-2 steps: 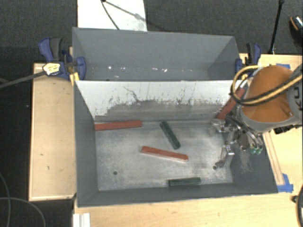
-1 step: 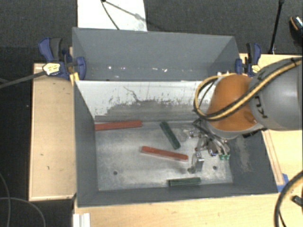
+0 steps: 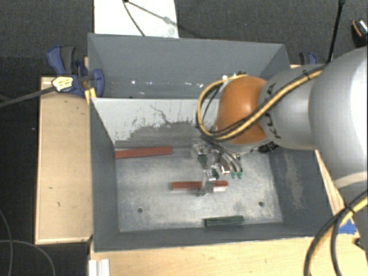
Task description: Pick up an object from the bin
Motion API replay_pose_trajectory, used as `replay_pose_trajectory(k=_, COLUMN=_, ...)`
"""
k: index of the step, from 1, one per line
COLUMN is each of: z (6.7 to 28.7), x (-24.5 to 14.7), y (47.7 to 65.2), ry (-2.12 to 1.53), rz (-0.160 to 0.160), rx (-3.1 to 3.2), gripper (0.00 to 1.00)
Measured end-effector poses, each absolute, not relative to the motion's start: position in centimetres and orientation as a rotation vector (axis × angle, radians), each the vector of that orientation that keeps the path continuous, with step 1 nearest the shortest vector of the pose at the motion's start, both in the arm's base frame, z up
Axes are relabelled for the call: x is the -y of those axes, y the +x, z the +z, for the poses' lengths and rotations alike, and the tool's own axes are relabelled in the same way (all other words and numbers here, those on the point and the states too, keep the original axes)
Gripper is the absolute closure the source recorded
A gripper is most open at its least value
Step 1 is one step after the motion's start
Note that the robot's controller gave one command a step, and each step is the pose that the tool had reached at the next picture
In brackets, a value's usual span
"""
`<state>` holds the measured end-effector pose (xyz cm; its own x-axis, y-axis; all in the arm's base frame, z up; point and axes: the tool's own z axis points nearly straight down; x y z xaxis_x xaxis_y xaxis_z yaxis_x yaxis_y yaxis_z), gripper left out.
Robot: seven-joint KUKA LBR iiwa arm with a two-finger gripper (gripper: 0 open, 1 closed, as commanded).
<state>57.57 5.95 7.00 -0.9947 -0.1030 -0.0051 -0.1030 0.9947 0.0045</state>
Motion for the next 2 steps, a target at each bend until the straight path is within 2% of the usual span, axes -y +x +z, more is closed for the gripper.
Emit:
replay_pose_trajectory(k=1, z=7.1, x=-5.5, y=57.5, ry=-0.162, rz=0.001, rx=-3.133, gripper=1.0)
replay_pose_trajectory(k=2, z=23.0, x=-7.1, y=57.0, ry=-0.061, rz=0.003, rx=-3.13, gripper=1.0)
